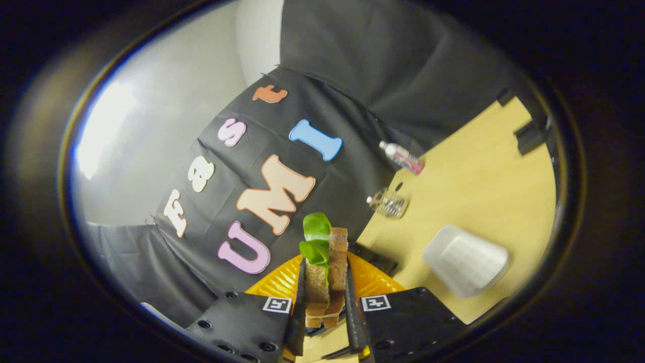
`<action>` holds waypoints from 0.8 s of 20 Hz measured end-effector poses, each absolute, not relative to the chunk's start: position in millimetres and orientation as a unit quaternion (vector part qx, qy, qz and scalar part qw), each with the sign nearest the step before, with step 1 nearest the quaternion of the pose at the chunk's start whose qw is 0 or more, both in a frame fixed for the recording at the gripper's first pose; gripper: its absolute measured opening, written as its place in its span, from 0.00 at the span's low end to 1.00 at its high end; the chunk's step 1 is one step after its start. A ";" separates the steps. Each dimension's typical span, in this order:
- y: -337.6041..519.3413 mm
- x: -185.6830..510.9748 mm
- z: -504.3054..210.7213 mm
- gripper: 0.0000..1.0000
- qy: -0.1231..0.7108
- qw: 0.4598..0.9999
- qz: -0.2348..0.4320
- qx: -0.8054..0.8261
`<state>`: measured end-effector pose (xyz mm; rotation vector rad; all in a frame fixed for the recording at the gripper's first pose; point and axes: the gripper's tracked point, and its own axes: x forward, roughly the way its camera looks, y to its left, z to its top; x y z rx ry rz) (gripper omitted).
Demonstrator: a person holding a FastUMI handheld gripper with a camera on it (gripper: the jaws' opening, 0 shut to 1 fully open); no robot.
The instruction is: Open the toaster oven, put the food inside, and close the toaster oven door.
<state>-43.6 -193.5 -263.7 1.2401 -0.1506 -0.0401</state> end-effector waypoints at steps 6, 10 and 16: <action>-100.5 15.0 -270.8 0.36 0.012 0.794 0.023 0.608; -65.8 59.5 -270.8 0.36 0.031 0.781 0.051 0.622; -43.4 108.2 -293.6 0.36 0.074 0.786 0.047 0.612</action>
